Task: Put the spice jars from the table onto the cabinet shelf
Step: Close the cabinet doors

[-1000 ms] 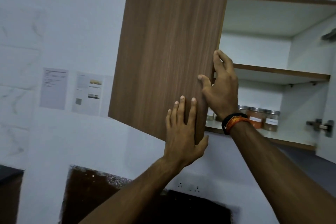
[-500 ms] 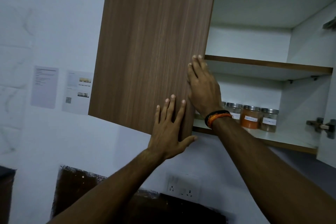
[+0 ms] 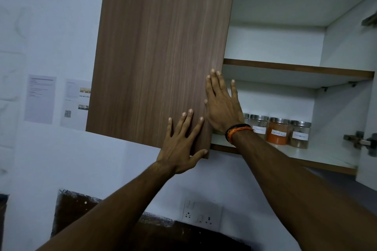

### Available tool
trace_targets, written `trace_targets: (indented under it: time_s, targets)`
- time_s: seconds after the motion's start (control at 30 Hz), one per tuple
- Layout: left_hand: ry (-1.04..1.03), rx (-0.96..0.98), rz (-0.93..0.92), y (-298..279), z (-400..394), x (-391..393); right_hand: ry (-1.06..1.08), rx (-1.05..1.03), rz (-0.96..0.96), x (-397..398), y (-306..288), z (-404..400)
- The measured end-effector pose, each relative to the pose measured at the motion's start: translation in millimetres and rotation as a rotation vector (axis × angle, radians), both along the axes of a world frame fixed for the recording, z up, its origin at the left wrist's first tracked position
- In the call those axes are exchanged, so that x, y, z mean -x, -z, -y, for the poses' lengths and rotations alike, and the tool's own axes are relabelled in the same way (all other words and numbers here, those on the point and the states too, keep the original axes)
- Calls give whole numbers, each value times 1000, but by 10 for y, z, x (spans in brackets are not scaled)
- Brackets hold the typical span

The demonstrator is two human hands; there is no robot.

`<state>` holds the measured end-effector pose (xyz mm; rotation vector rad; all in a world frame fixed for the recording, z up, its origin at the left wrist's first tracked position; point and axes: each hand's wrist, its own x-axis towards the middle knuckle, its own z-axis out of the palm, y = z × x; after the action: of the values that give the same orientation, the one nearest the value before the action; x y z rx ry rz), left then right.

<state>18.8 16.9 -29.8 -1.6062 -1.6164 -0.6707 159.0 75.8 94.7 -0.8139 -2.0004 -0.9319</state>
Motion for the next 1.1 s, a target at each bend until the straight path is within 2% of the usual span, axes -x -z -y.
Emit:
trace_targets:
  time_s: [0.33, 0.83, 0.93, 1.1]
  targets:
    - [0, 51, -46, 13, -219, 187, 34, 96, 20, 111, 20, -228]
    - [-9, -10, -69, 85, -363, 215, 53, 122, 35, 73, 14, -171]
    - [22, 28, -27, 36, -298, 152, 55, 143, 43, 14, 13, -58]
    - [163, 33, 25, 42, -171, -113, 2, 140, -63, -260, 91, 178]
